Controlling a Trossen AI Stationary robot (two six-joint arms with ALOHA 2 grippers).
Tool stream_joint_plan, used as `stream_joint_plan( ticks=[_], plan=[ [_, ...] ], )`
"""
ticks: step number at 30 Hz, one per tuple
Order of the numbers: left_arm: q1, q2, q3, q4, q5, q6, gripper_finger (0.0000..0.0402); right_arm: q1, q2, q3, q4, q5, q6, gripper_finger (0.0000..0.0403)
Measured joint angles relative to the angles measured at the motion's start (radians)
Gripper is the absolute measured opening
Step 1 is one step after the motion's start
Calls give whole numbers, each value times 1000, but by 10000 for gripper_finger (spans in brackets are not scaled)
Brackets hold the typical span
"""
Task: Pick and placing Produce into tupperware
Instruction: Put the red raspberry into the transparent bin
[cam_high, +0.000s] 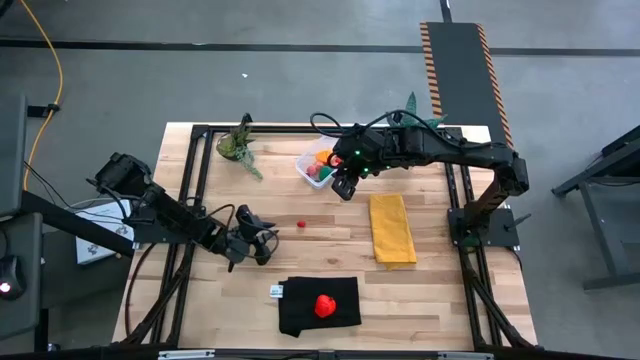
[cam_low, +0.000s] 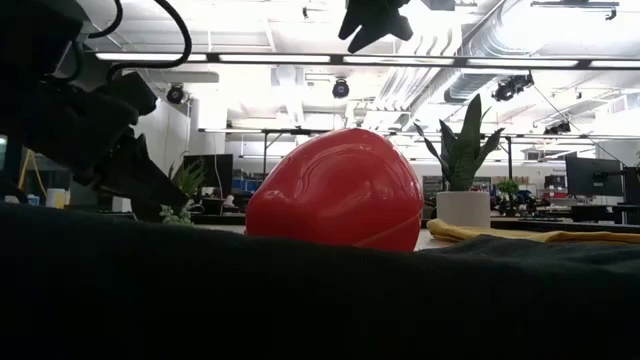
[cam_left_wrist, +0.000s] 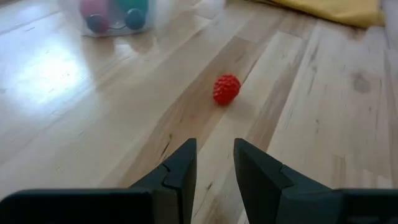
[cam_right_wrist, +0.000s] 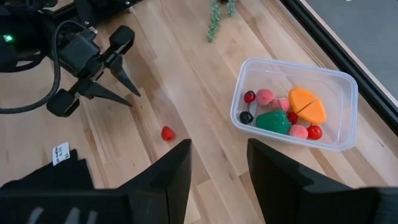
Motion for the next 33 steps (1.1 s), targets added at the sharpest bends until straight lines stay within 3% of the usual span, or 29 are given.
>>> stream_joint_plan(
  ticks=[9, 17, 23, 33],
  plan=[
    [1, 124, 3, 154, 41, 101, 116, 0, 0, 0, 0, 30, -1, 147],
    [71, 197, 3, 271, 57, 134, 154, 0, 0, 0, 0, 33, 9, 147],
    [149, 227, 5, 365, 161, 263, 160, 0, 0, 0, 0, 33, 17, 147],
    [249, 231, 36, 364, 302, 406, 160, 0, 0, 0, -5, 33, 20, 147]
  ],
)
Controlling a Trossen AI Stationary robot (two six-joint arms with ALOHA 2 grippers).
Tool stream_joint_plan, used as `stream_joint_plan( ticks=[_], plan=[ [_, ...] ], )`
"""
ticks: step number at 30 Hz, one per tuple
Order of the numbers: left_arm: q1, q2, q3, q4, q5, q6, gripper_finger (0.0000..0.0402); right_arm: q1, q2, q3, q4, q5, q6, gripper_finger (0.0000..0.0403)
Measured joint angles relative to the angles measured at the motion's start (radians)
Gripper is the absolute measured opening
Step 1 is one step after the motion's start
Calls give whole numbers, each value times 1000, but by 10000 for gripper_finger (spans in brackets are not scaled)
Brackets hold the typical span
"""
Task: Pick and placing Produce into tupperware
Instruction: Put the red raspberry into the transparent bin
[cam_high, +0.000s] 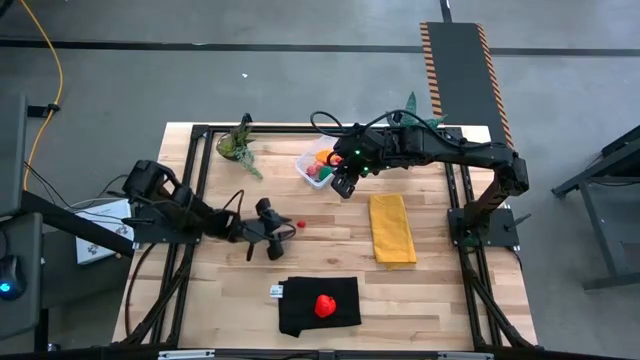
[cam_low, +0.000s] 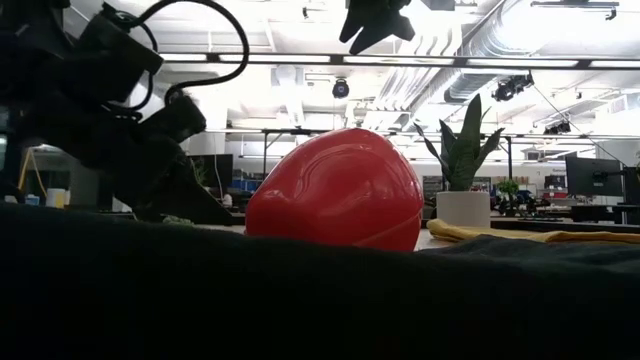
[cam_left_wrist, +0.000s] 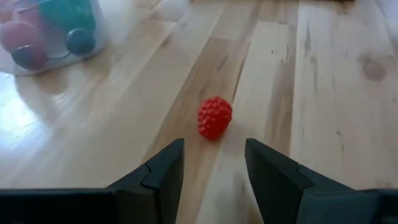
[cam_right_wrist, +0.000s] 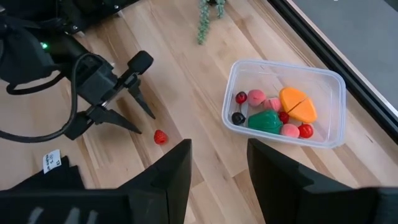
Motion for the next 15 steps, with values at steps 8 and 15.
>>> stream_joint_plan(
  ticks=[8, 15],
  plan=[
    [44, 0, 0, 4, 63, 52, 160, 0, 0, 0, -3, 0, 0, 147],
    [71, 0, 0, 10, 90, 101, 160, 0, 0, 0, -3, 0, -1, 147]
  ],
)
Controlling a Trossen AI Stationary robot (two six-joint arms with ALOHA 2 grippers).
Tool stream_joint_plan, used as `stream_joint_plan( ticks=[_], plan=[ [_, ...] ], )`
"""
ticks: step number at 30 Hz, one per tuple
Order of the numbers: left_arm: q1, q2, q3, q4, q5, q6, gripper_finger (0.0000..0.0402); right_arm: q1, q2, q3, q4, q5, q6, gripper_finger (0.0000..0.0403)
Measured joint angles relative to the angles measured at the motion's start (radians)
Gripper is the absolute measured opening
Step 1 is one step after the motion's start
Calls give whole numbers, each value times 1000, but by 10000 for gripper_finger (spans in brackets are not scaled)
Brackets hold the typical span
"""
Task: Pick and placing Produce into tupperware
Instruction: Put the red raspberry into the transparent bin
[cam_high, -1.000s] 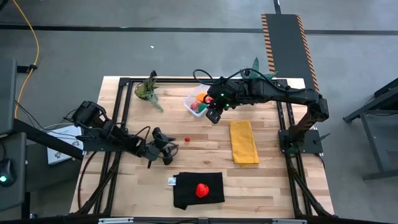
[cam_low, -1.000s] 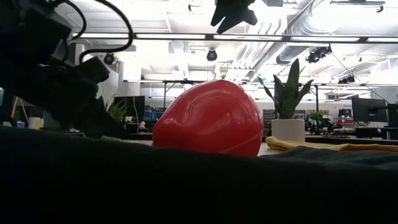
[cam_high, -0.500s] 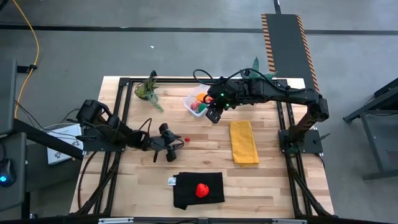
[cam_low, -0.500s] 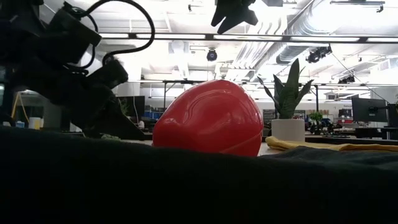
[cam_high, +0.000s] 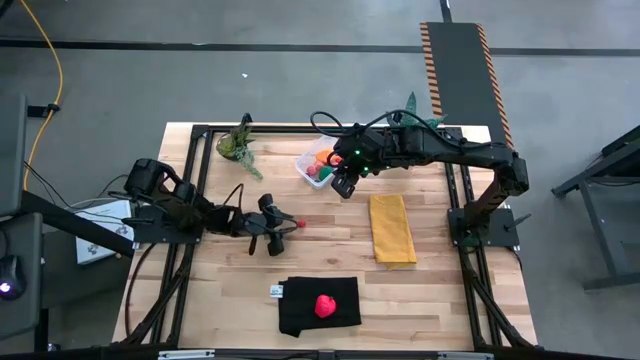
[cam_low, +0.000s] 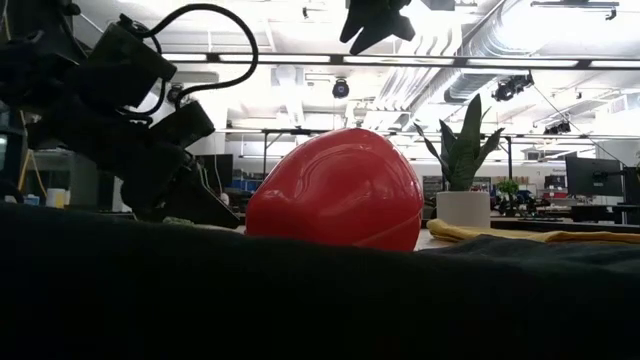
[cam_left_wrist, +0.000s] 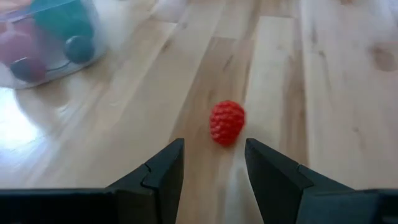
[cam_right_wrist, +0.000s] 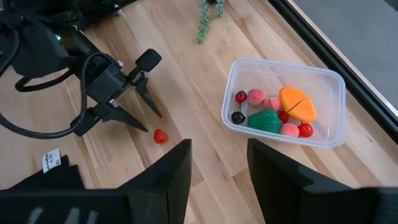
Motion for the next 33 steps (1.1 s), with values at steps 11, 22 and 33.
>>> stream_joint_plan(
  ticks=[11, 22, 33],
  plan=[
    [-2, 71, 25, 25, 59, 35, 160, -2, 0, 0, 0, 4, -2, 147],
    [-2, 124, 93, 20, 37, 68, 160, -2, 0, 0, -20, 5, -2, 147],
    [-2, 124, 93, 22, 35, 52, 160, -2, 0, 0, -21, 8, -9, 147]
  ],
)
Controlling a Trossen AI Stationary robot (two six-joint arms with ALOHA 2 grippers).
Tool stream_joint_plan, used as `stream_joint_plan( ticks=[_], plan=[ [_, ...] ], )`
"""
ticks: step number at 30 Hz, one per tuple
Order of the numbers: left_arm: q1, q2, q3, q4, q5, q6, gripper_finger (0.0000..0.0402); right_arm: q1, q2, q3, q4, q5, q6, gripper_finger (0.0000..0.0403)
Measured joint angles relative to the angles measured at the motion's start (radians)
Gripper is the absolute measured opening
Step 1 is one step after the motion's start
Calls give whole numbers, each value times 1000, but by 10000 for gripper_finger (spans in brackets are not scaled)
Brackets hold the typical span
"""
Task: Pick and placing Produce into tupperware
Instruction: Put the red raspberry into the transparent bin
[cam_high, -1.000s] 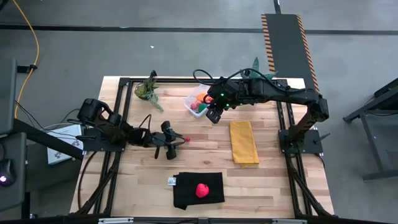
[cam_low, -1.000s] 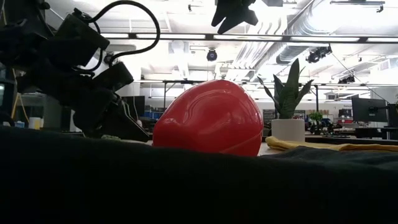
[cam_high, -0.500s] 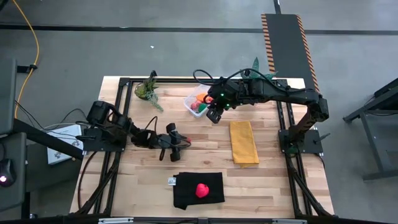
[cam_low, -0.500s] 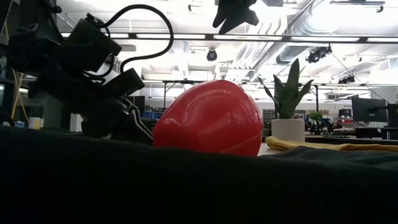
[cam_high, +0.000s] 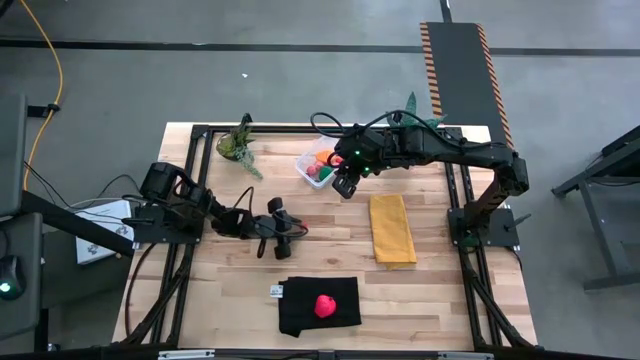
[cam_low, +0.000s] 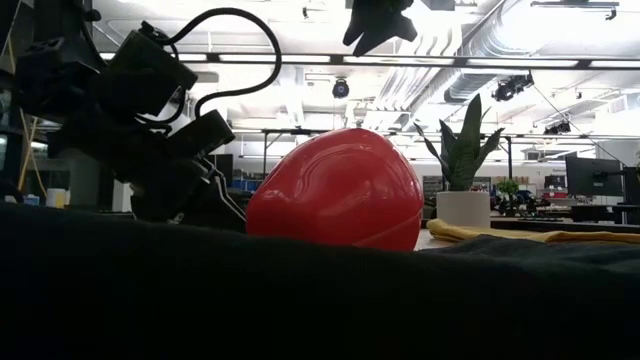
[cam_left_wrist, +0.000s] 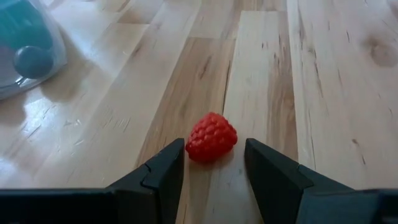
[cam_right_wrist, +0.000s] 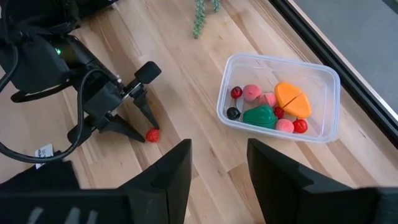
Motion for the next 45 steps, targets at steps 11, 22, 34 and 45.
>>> stream_joint_plan(
  ticks=[11, 22, 34, 45],
  plan=[
    [0, 31, 27, 16, -4, 7, 160, -1, 0, 0, 0, 0, -2, 147],
    [0, 68, 73, 14, 0, 0, 158, -1, 0, 0, 0, 0, -5, 147],
    [0, 67, 74, 3, 8, -1, 116, -1, 0, 0, -6, -1, -12, 147],
    [0, 20, 72, -37, 12, 0, 116, -1, 0, 0, -24, -1, -19, 147]
  ],
)
